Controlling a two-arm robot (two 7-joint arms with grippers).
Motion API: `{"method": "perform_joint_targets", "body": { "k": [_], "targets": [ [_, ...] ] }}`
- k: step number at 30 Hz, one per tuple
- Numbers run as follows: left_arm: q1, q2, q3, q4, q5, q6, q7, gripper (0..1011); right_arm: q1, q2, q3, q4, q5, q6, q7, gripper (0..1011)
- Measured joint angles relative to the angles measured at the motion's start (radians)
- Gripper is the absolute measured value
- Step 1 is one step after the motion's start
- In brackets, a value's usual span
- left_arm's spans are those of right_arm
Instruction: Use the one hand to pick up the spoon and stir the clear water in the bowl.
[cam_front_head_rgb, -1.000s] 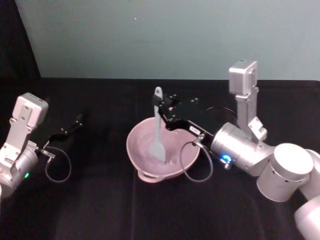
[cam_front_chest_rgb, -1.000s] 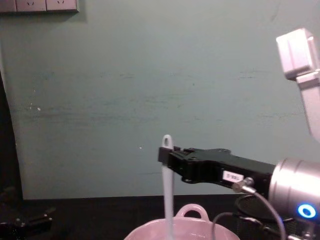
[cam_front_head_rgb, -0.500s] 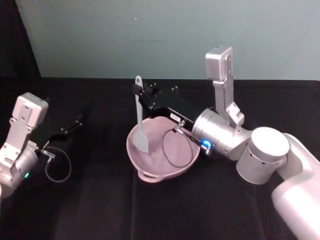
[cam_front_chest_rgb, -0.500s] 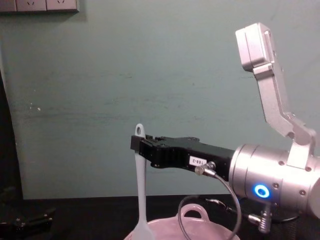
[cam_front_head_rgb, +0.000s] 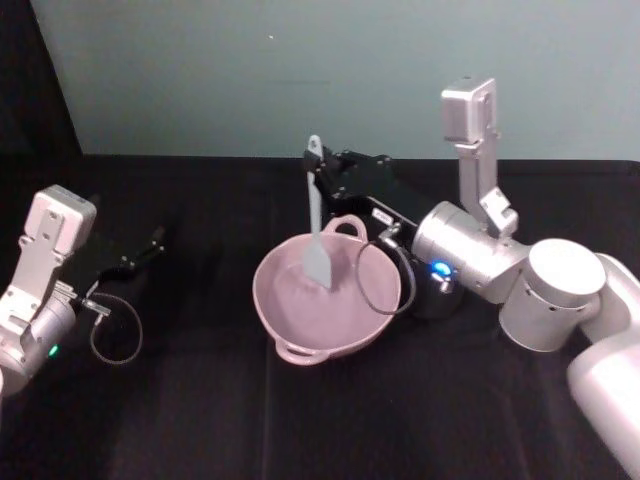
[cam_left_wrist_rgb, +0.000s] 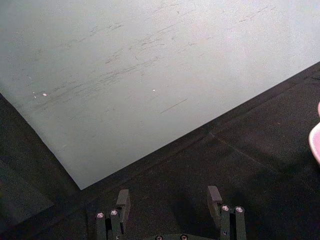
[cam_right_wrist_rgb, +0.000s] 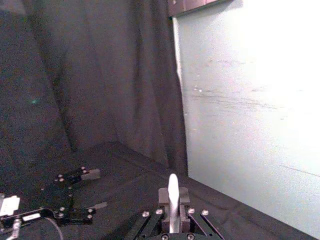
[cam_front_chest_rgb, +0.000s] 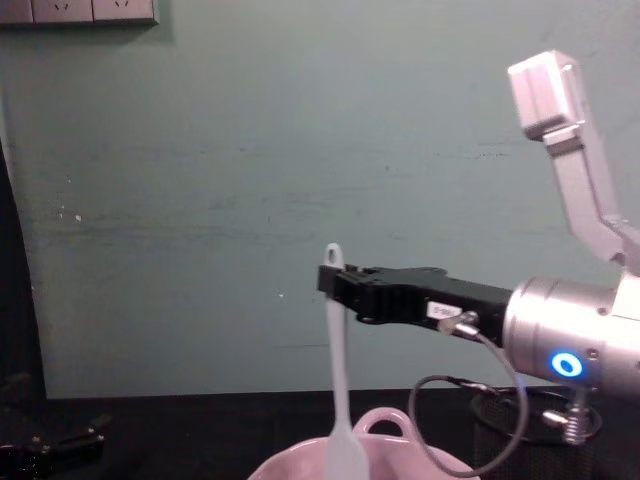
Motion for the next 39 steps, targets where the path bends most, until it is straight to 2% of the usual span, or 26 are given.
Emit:
{"method": "perform_joint_targets", "body": {
  "k": [6, 13, 19, 24, 30, 39],
  "targets": [
    [0.000, 0.000, 0.000, 0.000, 0.000, 0.000, 0.000, 1011, -0.028, 0.028, 0.023, -0.036, 0.004, 0.006, -0.011, 112],
    [0.000, 0.000, 0.000, 0.000, 0.000, 0.000, 0.000, 1011, -0.087, 0.062, 0.044, -0.116, 0.013, 0.007, -0.022, 112],
    [0.000, 0.000, 0.000, 0.000, 0.000, 0.000, 0.000, 1011, -0.131, 0.076, 0.045, -0.166, 0.017, 0.008, -0.023, 112],
    [0.000, 0.000, 0.000, 0.000, 0.000, 0.000, 0.000, 1011, -0.150, 0.077, 0.030, -0.187, 0.018, 0.012, -0.022, 112],
    [0.000, 0.000, 0.000, 0.000, 0.000, 0.000, 0.000, 1011, -0.137, 0.062, 0.004, -0.176, 0.015, 0.015, -0.007, 112],
    [0.000, 0.000, 0.000, 0.000, 0.000, 0.000, 0.000, 1011, -0.062, 0.007, -0.035, -0.096, 0.002, 0.012, 0.009, 112]
  ]
}}
